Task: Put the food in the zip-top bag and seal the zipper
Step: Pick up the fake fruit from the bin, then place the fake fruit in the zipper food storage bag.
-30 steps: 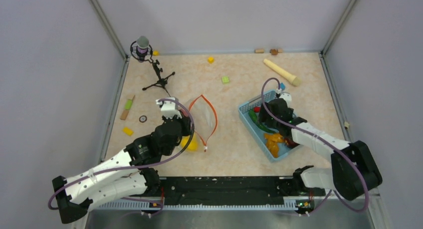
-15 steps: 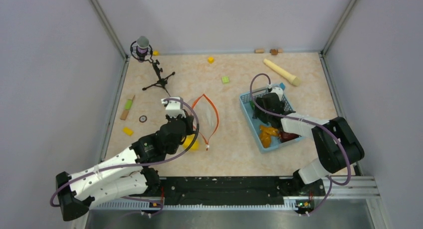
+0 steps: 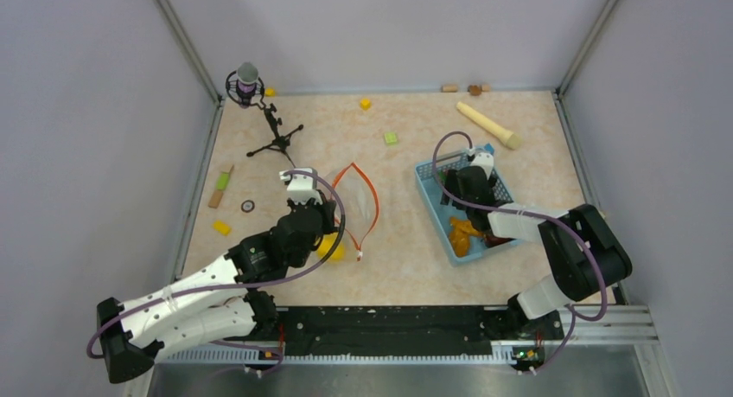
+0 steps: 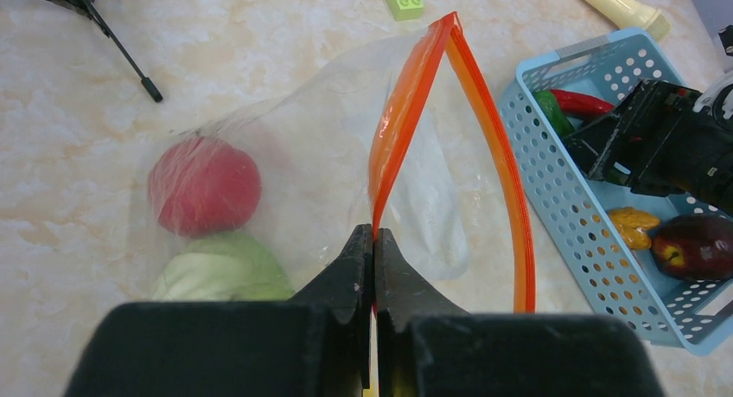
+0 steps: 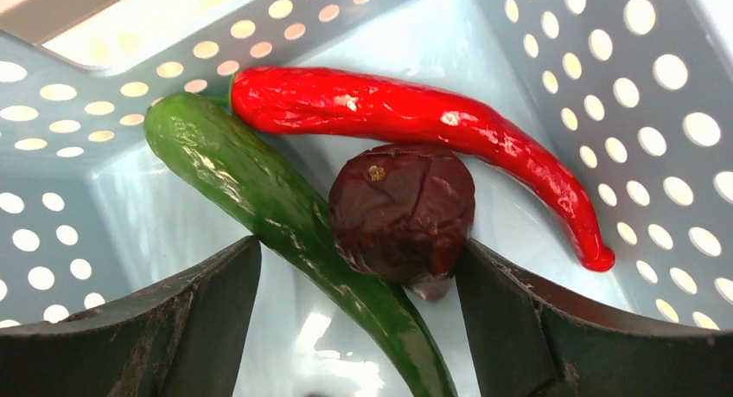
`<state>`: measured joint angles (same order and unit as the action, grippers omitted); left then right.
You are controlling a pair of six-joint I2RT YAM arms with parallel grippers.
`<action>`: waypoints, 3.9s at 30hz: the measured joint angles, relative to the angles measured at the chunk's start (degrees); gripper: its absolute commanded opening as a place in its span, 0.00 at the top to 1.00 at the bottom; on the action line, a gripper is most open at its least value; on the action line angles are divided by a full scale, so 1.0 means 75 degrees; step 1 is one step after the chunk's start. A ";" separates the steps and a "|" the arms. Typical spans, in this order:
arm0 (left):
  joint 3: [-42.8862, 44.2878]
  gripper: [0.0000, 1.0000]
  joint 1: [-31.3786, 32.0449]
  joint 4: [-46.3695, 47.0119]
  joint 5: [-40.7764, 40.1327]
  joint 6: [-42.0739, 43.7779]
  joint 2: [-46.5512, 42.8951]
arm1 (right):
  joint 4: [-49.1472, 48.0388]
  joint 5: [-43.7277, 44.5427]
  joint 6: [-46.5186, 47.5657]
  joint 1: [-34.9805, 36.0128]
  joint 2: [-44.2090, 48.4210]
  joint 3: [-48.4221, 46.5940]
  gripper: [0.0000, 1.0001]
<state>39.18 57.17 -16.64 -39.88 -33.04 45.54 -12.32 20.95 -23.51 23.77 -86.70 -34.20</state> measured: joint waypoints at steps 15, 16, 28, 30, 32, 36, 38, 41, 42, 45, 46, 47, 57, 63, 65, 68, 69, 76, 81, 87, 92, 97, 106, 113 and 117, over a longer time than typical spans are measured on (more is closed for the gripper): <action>-0.0006 1.00 0.0000 0.0003 -0.0003 0.0003 0.0000 | -0.1282 0.0058 0.0391 -0.0003 0.0064 0.0300 0.22; -0.0009 1.00 0.0000 0.0003 -0.0003 0.0003 0.0000 | -0.1279 0.0061 0.0382 -0.0003 0.0064 0.0300 0.24; -0.0012 1.00 0.0000 0.0050 0.0000 0.0029 0.0131 | -0.1209 0.0067 0.0114 -0.0003 0.0364 0.0315 0.31; -0.0015 1.00 0.0000 0.0058 0.0003 0.0029 0.0149 | -0.1236 0.0061 0.0073 -0.0009 0.0507 0.0361 0.32; -0.0012 1.00 0.0000 0.0064 0.0006 0.0032 0.0166 | -0.1247 0.0047 0.0029 -0.0052 0.0635 0.0440 0.32; -0.0015 1.00 0.0000 0.0090 0.0029 0.0032 0.0227 | -0.1186 0.0023 -0.0085 -0.0303 0.0676 0.0472 0.33; -0.0015 1.00 0.0000 0.0111 0.0035 0.0032 0.0265 | -0.1169 0.0026 -0.0146 -0.0443 0.0650 0.0472 0.34; -0.0015 1.00 0.0000 0.0119 0.0055 0.0032 0.0268 | -0.1166 -0.0015 -0.0195 -0.0536 0.0498 0.0472 0.36; -0.0015 1.00 0.0000 0.0125 0.0058 0.0032 0.0271 | -0.1160 -0.0052 -0.0221 -0.0545 0.0420 0.0472 0.37; -0.0015 1.00 0.0000 0.0140 0.0058 0.0032 0.0280 | -0.1134 -0.0175 -0.0227 -0.0554 0.0187 0.0446 0.38; -0.0015 1.00 0.0000 0.0146 0.0061 0.0032 0.0283 | -0.1134 -0.0207 -0.0227 -0.0554 0.0114 0.0443 0.39; -0.0015 1.00 0.0000 0.0146 0.0058 0.0032 0.0289 | -0.1131 -0.0227 -0.0227 -0.0554 0.0032 0.0443 0.41; -0.0015 1.00 0.0000 0.0157 0.0114 0.0026 0.0291 | -0.1131 -0.0326 -0.0224 -0.0574 -0.0181 0.0303 0.79; -0.0052 1.00 0.0000 0.0157 0.0259 0.0015 0.0070 | -0.0647 -0.0484 -0.0242 -0.0577 0.1107 0.0443 0.81; -0.0058 1.00 0.0000 0.0157 0.0344 -0.0003 -0.0009 | -0.0525 -0.0621 -0.0271 -0.0580 0.1839 0.0545 0.82; -0.0058 1.00 0.0000 0.0160 0.0440 -0.0009 -0.0076 | -0.0399 -0.1125 -0.0280 -0.0589 0.3019 0.0656 0.83; -0.0064 1.00 0.0000 0.0160 0.0475 -0.0012 -0.0099 | -0.0391 -0.1335 -0.0277 -0.0589 0.3316 0.0664 0.83; -0.0169 1.00 0.0000 0.0157 0.0629 -0.0064 -0.0370 | -0.1279 -0.4319 -0.0574 -0.0213 0.4290 0.0845 0.83; -0.0216 1.00 0.0000 0.0163 0.0694 -0.0160 -0.0513 | -0.1437 -0.5336 -0.0306 0.1682 0.3547 0.0236 0.83; -0.0277 1.00 0.0000 0.0166 0.0743 -0.0207 -0.0522 | -0.1641 -0.5662 0.0000 0.3095 0.1967 -0.1105 0.81; -0.0289 1.00 0.0000 0.0166 0.0752 -0.0210 -0.0522 | -0.1644 -0.4943 -0.0015 0.3622 0.0828 -0.1798 0.72; -0.0326 1.00 -0.0009 0.0160 0.0764 -0.0207 -0.0530 | -0.1422 -0.4033 -0.0233 0.3891 -0.0009 -0.2215 0.48; -0.0341 1.00 0.0006 0.0192 0.0799 -0.0201 -0.0697 | -0.1189 -0.3439 -0.0487 0.4086 -0.0423 -0.2728 0.22; -0.0361 1.00 0.0006 0.0198 0.0766 -0.0204 -0.0807 | -0.0976 -0.3249 -0.0417 0.4124 -0.0399 -0.2757 0.08; -0.0370 1.00 0.0006 0.0198 0.0714 -0.0207 -0.0807 | -0.0350 -0.2766 -0.0119 0.4138 0.0009 -0.2739 0.01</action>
<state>36.40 57.21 -15.16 -34.52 -34.59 39.48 -14.94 0.21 -24.40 54.81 -86.63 -54.74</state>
